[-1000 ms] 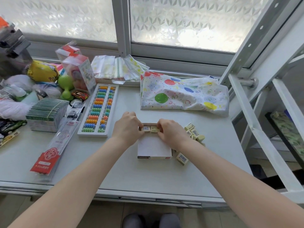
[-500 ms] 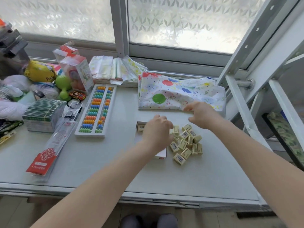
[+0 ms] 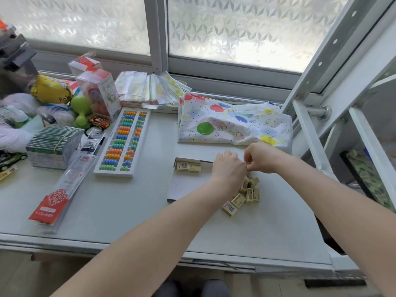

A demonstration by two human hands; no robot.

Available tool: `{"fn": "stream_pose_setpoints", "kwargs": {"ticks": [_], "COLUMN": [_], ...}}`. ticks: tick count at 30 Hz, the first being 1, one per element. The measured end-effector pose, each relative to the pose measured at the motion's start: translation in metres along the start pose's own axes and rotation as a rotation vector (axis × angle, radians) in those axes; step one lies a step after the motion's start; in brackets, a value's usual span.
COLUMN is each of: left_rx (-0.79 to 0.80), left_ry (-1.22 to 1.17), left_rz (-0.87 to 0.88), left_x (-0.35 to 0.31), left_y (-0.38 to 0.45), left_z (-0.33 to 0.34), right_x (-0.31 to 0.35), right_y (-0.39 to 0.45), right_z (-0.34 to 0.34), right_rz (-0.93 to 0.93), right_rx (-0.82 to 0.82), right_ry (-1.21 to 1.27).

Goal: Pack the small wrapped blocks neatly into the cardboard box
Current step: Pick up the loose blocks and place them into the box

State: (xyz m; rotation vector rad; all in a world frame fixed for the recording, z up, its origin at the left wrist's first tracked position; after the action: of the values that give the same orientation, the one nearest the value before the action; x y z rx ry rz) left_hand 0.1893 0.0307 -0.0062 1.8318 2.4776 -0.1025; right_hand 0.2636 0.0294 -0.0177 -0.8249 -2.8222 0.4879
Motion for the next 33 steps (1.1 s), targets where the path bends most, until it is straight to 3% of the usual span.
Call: {"fn": "stream_pose_setpoints", "kwargs": {"ticks": [4, 7, 10, 18, 22, 33], "left_rx": [-0.167, -0.065, 0.092, 0.141, 0.141, 0.149], "left_ry": [-0.123, -0.027, 0.089, -0.029, -0.108, -0.039], "left_rz": [-0.022, -0.056, -0.059, -0.118, -0.149, -0.135], "left_x": [0.048, 0.098, 0.117, 0.122, 0.125, 0.121], "left_y": [-0.034, -0.066, -0.082, -0.075, -0.074, -0.065], "left_z": [-0.039, -0.036, -0.012, 0.012, 0.007, 0.005], "right_x": [-0.002, 0.019, 0.072, 0.117, 0.12, 0.128], "right_y": [0.0, -0.006, -0.017, -0.006, -0.008, -0.008], "right_z": [-0.006, -0.03, -0.027, 0.002, 0.005, 0.006], "right_rz": [0.048, -0.017, -0.197, -0.234, -0.234, -0.229], "right_rx": [-0.053, -0.155, -0.057, -0.09, -0.083, -0.055], "right_ry": [0.027, 0.256, 0.38, -0.105, -0.173, -0.215]}}
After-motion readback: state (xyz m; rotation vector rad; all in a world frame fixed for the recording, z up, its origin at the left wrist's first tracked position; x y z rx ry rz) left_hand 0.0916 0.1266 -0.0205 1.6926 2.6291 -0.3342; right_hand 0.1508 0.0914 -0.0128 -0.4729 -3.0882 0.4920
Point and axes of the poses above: each hand's wrist, its own y-axis towards the middle knuckle, its own z-axis out of the palm, x = y × z, the point moved 10 cm from there along y, towards the middle knuckle, and after that the axes turned 4 degrees about z, right-handed, at the moved point
